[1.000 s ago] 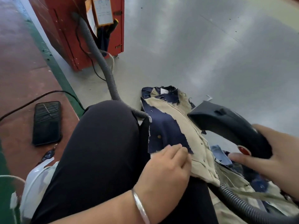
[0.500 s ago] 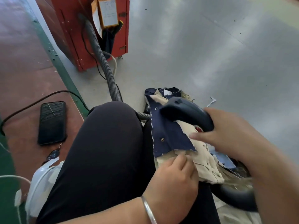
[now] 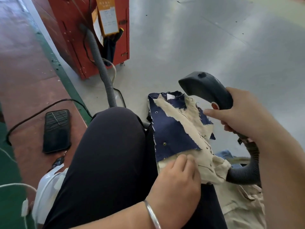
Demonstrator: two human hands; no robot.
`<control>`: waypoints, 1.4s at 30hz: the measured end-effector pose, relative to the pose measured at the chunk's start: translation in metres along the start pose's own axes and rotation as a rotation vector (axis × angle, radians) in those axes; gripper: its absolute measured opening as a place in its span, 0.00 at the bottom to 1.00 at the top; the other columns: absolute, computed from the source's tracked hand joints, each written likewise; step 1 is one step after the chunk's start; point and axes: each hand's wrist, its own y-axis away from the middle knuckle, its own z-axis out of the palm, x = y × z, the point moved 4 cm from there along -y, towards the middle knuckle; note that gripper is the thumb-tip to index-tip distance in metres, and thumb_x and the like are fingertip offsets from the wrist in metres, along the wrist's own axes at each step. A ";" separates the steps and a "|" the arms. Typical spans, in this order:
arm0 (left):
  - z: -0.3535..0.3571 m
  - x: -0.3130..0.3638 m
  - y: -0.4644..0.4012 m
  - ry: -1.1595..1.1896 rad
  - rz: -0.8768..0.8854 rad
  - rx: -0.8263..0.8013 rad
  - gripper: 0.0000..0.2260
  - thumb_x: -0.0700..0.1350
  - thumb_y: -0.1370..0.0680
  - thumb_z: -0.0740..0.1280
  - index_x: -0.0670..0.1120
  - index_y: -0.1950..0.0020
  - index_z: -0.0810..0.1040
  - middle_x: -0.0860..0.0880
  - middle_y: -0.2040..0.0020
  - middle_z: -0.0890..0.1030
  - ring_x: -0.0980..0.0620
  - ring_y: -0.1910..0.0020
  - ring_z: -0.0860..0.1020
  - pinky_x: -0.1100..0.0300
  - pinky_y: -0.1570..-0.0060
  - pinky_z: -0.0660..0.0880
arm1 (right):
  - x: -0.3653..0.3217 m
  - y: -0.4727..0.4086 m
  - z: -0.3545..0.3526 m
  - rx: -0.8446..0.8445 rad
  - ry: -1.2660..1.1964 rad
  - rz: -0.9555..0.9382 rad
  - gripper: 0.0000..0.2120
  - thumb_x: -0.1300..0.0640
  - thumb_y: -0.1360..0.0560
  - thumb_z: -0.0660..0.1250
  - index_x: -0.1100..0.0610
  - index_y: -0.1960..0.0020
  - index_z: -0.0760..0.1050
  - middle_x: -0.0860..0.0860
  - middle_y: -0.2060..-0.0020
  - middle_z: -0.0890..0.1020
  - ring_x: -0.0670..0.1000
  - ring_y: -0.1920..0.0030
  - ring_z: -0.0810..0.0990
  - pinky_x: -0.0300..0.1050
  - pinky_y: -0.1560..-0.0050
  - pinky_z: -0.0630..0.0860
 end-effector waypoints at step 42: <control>0.015 0.019 -0.032 -0.059 -0.024 -0.480 0.17 0.42 0.29 0.54 0.51 0.55 0.83 0.52 0.57 0.81 0.51 0.57 0.80 0.59 0.52 0.78 | 0.011 0.061 -0.009 -0.043 -0.023 0.097 0.22 0.29 0.44 0.69 0.37 0.54 0.72 0.42 0.73 0.81 0.45 0.81 0.77 0.43 0.79 0.74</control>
